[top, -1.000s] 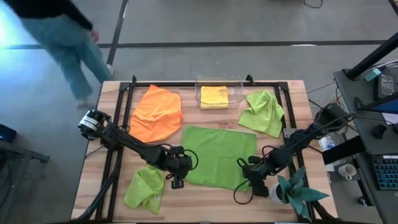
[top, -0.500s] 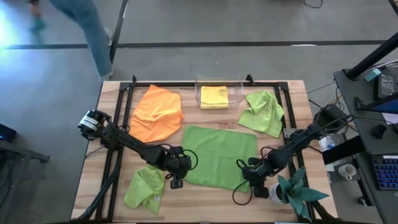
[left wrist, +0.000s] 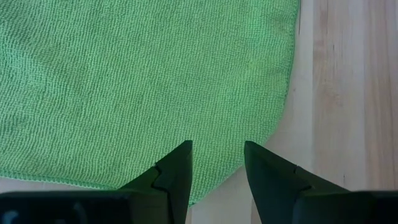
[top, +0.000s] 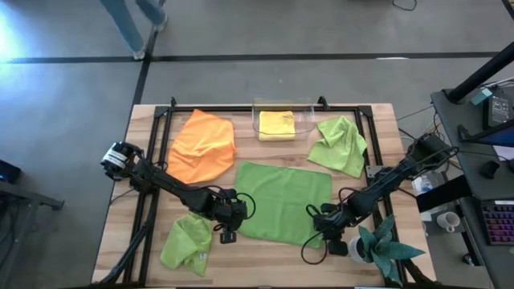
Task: Fold microfiber towels
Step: Fold the green microfiber cloth
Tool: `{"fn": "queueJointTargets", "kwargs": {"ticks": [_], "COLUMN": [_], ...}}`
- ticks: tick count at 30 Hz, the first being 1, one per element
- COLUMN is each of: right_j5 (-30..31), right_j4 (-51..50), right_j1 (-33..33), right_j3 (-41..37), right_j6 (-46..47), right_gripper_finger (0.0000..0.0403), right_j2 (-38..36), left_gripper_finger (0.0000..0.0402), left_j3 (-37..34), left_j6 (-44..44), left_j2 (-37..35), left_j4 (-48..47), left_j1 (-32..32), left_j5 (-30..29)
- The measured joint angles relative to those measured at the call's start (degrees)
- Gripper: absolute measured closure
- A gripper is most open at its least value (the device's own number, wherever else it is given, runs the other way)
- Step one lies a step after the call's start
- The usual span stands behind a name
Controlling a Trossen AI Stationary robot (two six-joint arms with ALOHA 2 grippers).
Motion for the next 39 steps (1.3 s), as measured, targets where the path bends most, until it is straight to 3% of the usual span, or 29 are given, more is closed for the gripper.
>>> {"fn": "queueJointTargets", "kwargs": {"ticks": [12, 19, 23, 29, 39], "right_j5": [-0.3, 9.5, 15.5, 22.8, 27.4], "right_j4": [0.9, 0.8, 0.8, 0.7, 0.6], "right_j1": [0.0, 0.0, 0.0, -0.1, -2.2], "right_j3": [0.0, 0.0, 0.0, 0.0, 0.0], "right_j6": [3.5, 8.1, 10.8, 13.6, 16.4], "right_gripper_finger": [0.0394, 0.0394, 0.0394, 0.0394, 0.0394], "right_j2": [-4.6, -12.2, -16.9, -21.5, -24.2], "left_gripper_finger": [0.0272, 0.0272, 0.0272, 0.0272, 0.0272], "left_j3": [0.0, -0.1, -0.1, -0.1, -0.1], "left_j6": [0.0, 0.0, 0.5, 9.8, 20.5], "left_j2": [0.0, 0.0, 0.0, 0.0, 0.0], "left_j4": [0.0, 1.2, 6.4, 10.0, 19.1], "left_j1": [-0.1, -0.6, -0.7, -0.5, 3.2], "left_j5": [2.1, 2.6, 2.7, 0.9, -1.8]}}
